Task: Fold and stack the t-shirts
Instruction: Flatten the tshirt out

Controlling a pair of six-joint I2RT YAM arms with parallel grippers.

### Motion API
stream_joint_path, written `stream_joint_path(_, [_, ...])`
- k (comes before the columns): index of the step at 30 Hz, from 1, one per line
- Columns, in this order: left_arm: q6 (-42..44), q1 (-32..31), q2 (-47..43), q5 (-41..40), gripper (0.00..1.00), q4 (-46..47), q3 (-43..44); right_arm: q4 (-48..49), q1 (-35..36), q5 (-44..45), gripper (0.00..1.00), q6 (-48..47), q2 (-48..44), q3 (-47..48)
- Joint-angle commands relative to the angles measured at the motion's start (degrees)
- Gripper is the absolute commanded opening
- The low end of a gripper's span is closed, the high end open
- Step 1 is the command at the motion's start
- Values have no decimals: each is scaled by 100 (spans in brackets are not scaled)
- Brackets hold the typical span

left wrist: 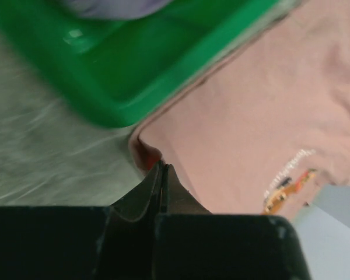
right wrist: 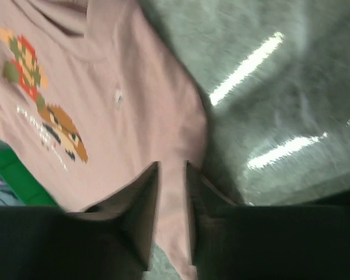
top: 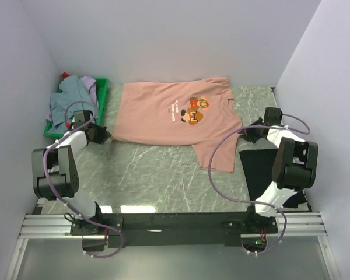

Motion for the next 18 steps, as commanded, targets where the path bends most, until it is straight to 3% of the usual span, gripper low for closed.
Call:
stream_joint_path(1, [149,-71,-523,-599,1,13,-196,238,42,511,36,-147,-589,-244])
stream_joint_path(2, [141,-71,-567,-608,1,-13,-249,256,69,582,52,-182,-660,-323])
stream_joint_path(4, [184,-115,-567,-608,1,-48,-346,72,174,766,61,-340,-905,-421])
stream_joint_path(13, [413,-142,-822,-766,1,-479,-478,-895,1455,1908,64,-543,-2548,-1580])
stream_joint_path(18, [457,-168,-848,-757,1,-453,-583,-1071,1721,2252,63,-262,-3515,-2363])
